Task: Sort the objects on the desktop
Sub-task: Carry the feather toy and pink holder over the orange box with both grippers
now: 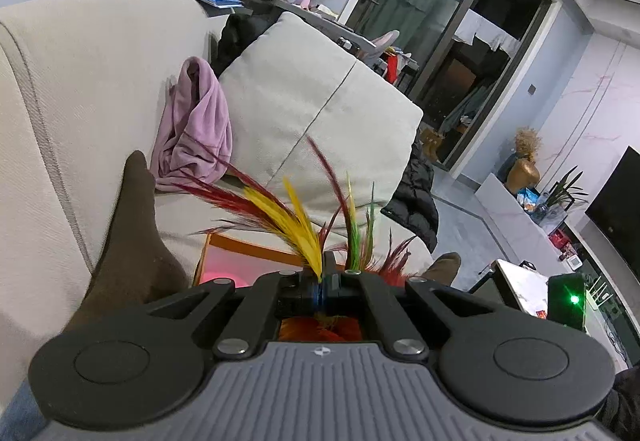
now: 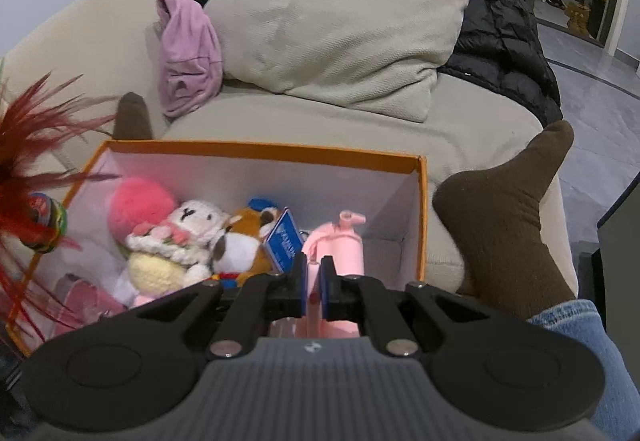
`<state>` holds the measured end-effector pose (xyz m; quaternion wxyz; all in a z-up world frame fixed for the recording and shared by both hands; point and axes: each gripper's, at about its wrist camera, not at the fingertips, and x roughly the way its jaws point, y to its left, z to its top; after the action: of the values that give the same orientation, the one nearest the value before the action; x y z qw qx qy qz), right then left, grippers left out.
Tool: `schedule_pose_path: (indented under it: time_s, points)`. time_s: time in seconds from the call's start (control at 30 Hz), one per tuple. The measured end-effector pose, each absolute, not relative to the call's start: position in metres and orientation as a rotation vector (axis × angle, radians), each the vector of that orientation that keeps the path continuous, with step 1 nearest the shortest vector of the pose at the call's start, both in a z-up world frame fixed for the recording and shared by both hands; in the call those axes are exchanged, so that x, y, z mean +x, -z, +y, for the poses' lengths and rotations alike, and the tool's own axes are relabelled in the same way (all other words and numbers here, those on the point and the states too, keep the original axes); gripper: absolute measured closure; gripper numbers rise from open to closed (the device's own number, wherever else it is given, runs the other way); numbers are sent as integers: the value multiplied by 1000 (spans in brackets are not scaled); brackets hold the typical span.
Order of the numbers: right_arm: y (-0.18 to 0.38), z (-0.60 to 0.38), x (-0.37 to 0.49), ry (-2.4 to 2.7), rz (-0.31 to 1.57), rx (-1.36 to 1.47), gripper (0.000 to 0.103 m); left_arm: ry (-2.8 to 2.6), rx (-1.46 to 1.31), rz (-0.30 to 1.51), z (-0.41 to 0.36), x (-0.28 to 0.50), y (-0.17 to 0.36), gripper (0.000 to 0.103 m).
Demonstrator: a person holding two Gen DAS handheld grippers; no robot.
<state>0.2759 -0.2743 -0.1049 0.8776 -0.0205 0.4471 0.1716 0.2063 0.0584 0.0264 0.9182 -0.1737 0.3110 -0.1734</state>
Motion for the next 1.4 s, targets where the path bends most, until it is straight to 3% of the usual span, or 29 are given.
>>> schedule_pose_path:
  time_s: [0.63, 0.8, 1.17, 1.4]
  points:
    - [126, -255, 278, -313, 951, -170, 96, 285, -323, 757, 57, 230, 11, 102]
    - [112, -265, 263, -338, 826, -143, 75, 252, -334, 806, 60, 234, 23, 102]
    - [103, -279, 262, -320, 776, -64, 61, 170, -322, 881, 64, 237, 37, 102]
    - [97, -285, 257, -322, 799, -20, 60, 141, -319, 825, 66, 227, 24, 101]
